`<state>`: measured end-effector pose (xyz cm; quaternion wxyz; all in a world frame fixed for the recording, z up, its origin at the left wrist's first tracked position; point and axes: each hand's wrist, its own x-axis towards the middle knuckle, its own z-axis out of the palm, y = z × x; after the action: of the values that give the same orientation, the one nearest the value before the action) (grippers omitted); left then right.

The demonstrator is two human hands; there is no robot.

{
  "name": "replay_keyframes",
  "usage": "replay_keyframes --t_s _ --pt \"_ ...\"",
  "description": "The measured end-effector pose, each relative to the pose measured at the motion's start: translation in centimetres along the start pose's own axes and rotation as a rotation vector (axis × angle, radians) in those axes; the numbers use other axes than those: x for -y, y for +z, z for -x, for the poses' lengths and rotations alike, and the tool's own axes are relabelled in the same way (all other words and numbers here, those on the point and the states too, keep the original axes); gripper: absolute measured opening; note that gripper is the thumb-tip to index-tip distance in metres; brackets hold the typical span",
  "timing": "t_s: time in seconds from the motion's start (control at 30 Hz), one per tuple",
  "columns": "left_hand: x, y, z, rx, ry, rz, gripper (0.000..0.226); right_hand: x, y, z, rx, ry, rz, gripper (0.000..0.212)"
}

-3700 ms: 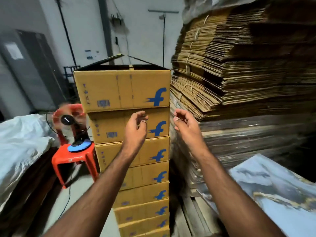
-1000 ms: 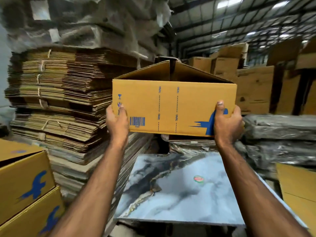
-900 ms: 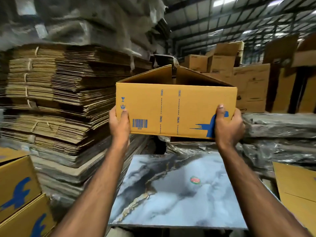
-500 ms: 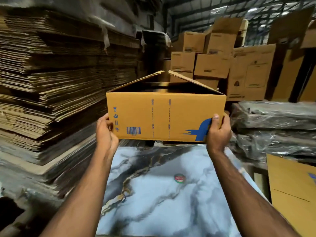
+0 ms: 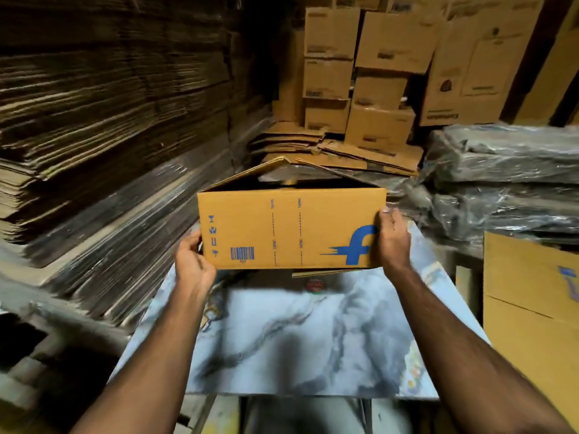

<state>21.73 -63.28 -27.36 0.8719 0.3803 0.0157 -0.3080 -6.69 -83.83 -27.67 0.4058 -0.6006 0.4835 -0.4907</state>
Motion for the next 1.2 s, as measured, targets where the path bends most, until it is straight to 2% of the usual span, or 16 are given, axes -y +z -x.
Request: replay_keyframes --t_s 0.13,0.23,0.3,0.4,0.43,0.53,0.67,0.73,0.77,0.83,1.0,1.07,1.2 --pt "1.6 -1.8 0.3 0.033 -0.114 -0.049 0.041 -2.8 -0.9 0.8 0.043 0.163 0.036 0.045" --pt "1.4 -3.4 0.1 0.036 -0.141 -0.229 0.027 -3.8 -0.5 2.4 0.051 0.253 0.041 0.049" --pt "1.1 -4.5 -0.3 0.063 -0.181 -0.429 0.021 -4.0 0.1 3.6 0.084 0.321 0.052 0.062" --pt "0.9 -6.2 -0.4 0.15 -0.294 -0.7 0.027 -6.1 0.6 4.8 0.148 0.394 0.089 0.095" --pt "0.9 -6.8 -0.3 0.19 -0.334 -0.784 0.028 -6.3 0.8 5.4 0.144 0.417 0.099 0.093" --pt "1.0 -8.3 0.0 0.261 -0.359 -0.949 0.019 -6.3 0.9 8.0 0.103 0.431 0.108 0.059" --pt "1.3 -8.9 -0.6 0.175 -0.195 -1.004 0.014 -6.3 0.5 10.3 0.052 0.4 0.16 0.047" --pt "1.6 -9.0 -1.6 0.166 -0.041 -1.08 0.015 -6.2 0.5 11.2 0.006 0.371 0.147 0.047" --pt "1.8 -8.9 -2.1 0.19 0.067 -1.161 0.024 -6.2 0.5 11.8 -0.009 0.361 0.126 0.048" --pt "2.1 -8.0 -2.2 0.279 0.292 -1.286 0.044 -6.7 0.5 12.9 -0.036 0.366 0.075 0.049" --pt "4.0 -3.7 1.5 0.554 0.838 -1.358 0.04 -7.2 -0.2 14.8 -0.08 0.541 -0.148 0.057" --pt "5.1 -1.8 2.2 0.708 0.935 -1.415 0.048 -8.0 -0.7 14.7 -0.063 0.593 -0.166 0.063" --pt "7.3 2.2 1.8 0.916 0.97 -1.765 0.078 -9.2 -1.3 13.0 -0.08 0.701 -0.222 0.071"
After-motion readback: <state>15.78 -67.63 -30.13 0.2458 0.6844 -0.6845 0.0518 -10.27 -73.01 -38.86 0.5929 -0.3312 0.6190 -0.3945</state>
